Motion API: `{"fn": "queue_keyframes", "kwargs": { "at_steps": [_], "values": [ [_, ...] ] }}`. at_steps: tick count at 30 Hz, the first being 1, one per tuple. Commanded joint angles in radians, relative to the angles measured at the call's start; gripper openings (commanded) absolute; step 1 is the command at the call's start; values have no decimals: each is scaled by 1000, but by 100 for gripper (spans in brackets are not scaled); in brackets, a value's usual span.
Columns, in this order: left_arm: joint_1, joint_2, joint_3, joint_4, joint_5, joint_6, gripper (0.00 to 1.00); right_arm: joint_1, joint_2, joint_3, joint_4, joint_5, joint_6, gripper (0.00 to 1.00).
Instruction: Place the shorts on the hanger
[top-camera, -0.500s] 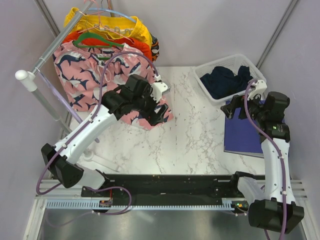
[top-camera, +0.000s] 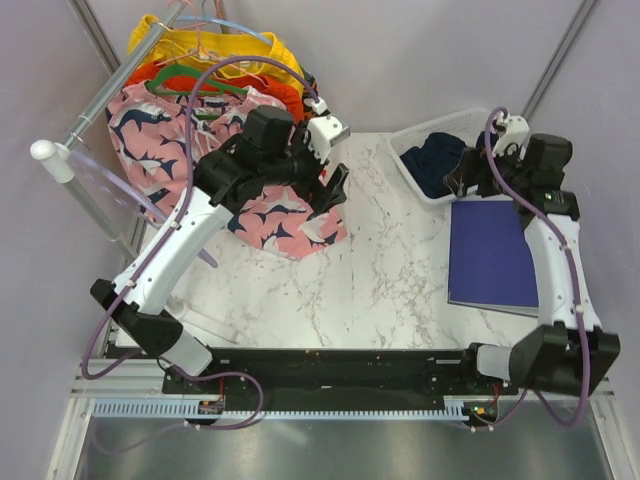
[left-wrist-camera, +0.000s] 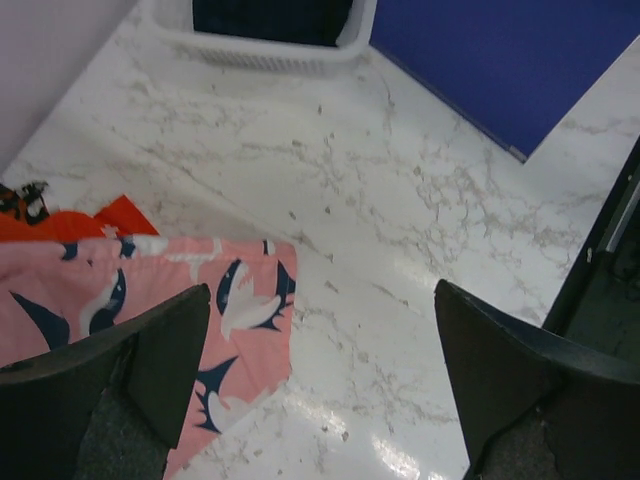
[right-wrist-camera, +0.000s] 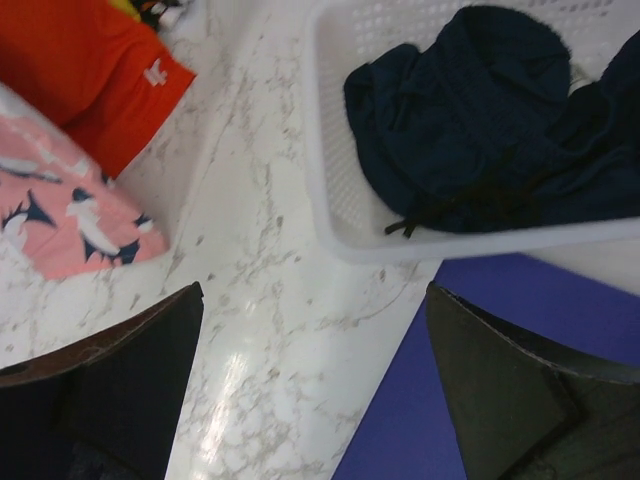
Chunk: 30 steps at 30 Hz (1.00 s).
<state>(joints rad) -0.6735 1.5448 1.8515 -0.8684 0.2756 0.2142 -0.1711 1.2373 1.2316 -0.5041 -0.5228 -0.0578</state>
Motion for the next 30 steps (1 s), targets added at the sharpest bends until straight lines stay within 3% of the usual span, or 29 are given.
{"fn": "queue_keyframes", "kwargs": {
  "at_steps": [1, 6, 13, 17, 24, 27, 30],
  "values": [
    [3, 63, 164, 39, 92, 27, 100, 2, 219, 223, 27, 130, -25, 98],
    [2, 113, 265, 49, 110, 30, 100, 13, 583, 518, -16, 179, -33, 98],
    [0, 92, 189, 57, 91, 40, 99, 61, 967, 919, -64, 305, -126, 98],
    [-1, 60, 88, 72, 63, 62, 100, 91, 1076, 881, 74, 428, -197, 98],
    [-3, 49, 41, 75, 43, 77, 100, 105, 1220, 942, 114, 517, -188, 98],
    [-3, 55, 46, 74, 28, 85, 100, 105, 1213, 919, 111, 463, -183, 84],
    [-3, 57, 45, 75, 27, 94, 100, 104, 1151, 904, 78, 328, -175, 38]
  ]
}}
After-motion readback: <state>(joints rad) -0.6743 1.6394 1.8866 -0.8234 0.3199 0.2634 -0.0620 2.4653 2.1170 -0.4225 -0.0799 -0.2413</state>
